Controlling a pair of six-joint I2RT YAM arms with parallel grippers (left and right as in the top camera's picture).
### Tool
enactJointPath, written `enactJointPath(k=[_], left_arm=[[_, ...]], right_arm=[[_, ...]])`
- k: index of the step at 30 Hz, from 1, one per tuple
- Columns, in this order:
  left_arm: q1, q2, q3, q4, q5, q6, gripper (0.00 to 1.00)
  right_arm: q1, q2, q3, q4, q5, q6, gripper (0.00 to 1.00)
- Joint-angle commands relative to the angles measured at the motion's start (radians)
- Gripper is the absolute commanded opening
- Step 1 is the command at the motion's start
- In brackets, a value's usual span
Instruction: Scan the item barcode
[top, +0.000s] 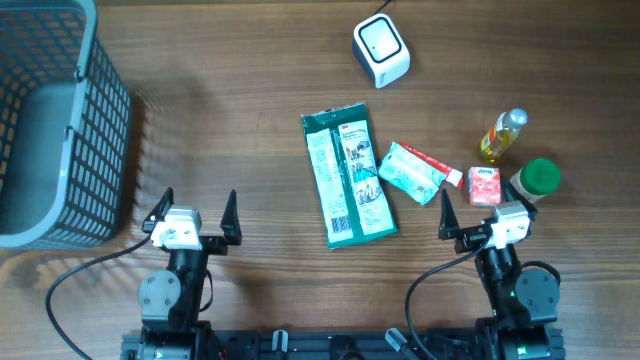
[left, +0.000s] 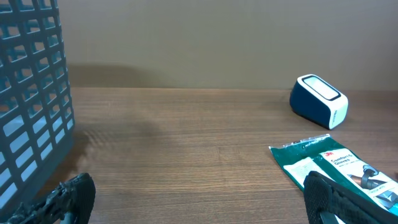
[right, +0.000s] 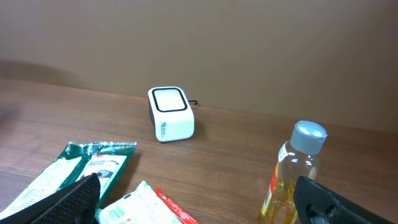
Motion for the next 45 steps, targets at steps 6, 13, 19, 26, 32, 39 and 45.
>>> enactJointPath(k=[6, 13, 19, 26, 32, 39, 45], left_arm=[[0.007, -0.009, -0.001, -0.01, 0.008, 0.015, 1.0], [0.007, -0.009, -0.001, -0.01, 0.008, 0.015, 1.0], [0.007, -0.009, -0.001, -0.01, 0.008, 0.015, 1.0], [0.007, -0.009, -0.001, -0.01, 0.008, 0.015, 1.0], [0.007, -0.009, -0.001, -0.01, 0.008, 0.015, 1.0], [0.007, -0.009, -0.001, -0.01, 0.008, 0.015, 1.0], [0.007, -0.009, -0.001, -0.01, 0.008, 0.015, 1.0]], right_arm=[[-0.006, -0.012, -0.001, 0.003, -0.002, -0.014, 1.0], [-0.006, -0.012, -0.001, 0.003, -0.002, -0.014, 1.0], [-0.006, -0.012, -0.001, 0.003, -0.002, -0.014, 1.0], [-0.006, -0.012, -0.001, 0.003, -0.002, -0.014, 1.0], [-0.006, -0.012, -0.001, 0.003, -0.001, -0.014, 1.0], [-0.006, -0.012, -0.001, 0.003, -0.002, -0.014, 1.0], [-0.006, -0.012, -0.001, 0.003, -0.002, -0.014, 1.0]])
